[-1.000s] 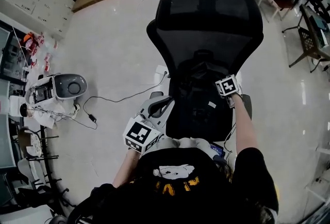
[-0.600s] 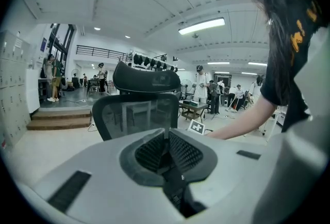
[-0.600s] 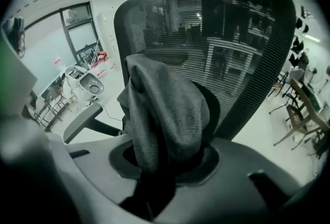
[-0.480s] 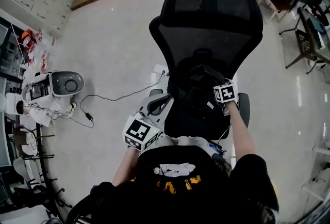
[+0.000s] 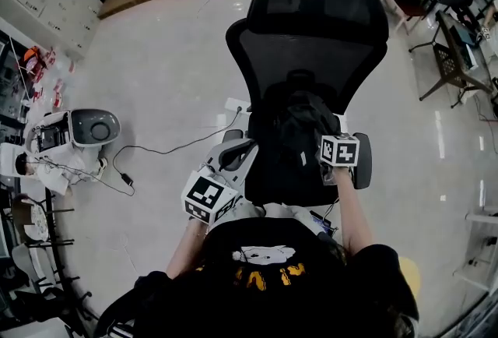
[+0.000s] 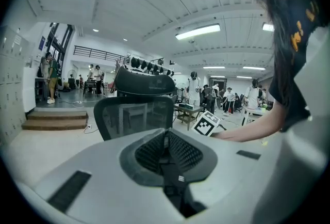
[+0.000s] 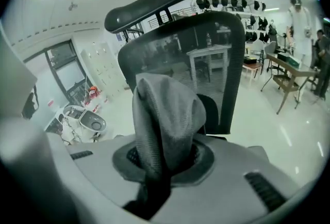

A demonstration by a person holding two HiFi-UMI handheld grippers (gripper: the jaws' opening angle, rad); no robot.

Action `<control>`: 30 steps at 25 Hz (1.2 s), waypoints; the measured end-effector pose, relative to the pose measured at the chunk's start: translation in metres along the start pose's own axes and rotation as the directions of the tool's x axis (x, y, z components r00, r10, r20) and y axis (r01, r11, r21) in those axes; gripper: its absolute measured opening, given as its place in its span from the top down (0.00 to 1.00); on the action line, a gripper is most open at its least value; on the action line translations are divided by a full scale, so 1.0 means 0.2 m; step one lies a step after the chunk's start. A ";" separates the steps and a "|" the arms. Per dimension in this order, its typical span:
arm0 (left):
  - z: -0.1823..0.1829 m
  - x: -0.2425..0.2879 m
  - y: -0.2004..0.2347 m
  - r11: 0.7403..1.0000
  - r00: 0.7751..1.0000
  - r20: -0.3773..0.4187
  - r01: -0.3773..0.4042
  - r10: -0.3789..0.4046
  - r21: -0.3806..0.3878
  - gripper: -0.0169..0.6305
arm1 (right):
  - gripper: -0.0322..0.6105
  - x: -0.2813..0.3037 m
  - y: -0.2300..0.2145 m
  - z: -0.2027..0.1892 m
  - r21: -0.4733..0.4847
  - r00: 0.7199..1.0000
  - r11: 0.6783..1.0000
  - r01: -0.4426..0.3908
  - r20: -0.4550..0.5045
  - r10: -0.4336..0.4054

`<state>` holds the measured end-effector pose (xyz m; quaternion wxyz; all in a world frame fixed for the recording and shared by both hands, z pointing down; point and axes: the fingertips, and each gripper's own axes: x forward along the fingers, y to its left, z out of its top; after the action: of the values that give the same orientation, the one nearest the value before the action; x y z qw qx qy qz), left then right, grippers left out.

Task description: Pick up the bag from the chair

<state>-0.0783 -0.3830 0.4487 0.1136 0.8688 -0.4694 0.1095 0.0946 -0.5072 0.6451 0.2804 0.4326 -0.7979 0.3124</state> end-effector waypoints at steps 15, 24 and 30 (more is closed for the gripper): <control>-0.03 -0.19 -0.05 0.989 0.991 0.024 0.132 -0.134 0.067 0.93 | 0.87 -0.69 0.43 0.08 0.065 0.970 0.997 0.032 0.239 -0.047; -0.09 -0.28 -0.14 0.966 0.968 0.032 0.245 -0.249 0.084 0.93 | 0.87 -0.96 0.66 0.01 0.132 0.944 0.989 0.060 0.316 -0.099; -0.10 -0.27 -0.25 0.955 0.956 0.033 0.288 -0.291 0.074 0.93 | 0.87 -1.08 0.68 -0.07 0.152 0.943 0.984 0.092 0.303 -0.135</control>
<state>-0.0662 -0.3072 0.4475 0.0881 0.9337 -0.3356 0.0886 0.0812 -0.3266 0.4649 0.1382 0.5400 -0.7828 0.2765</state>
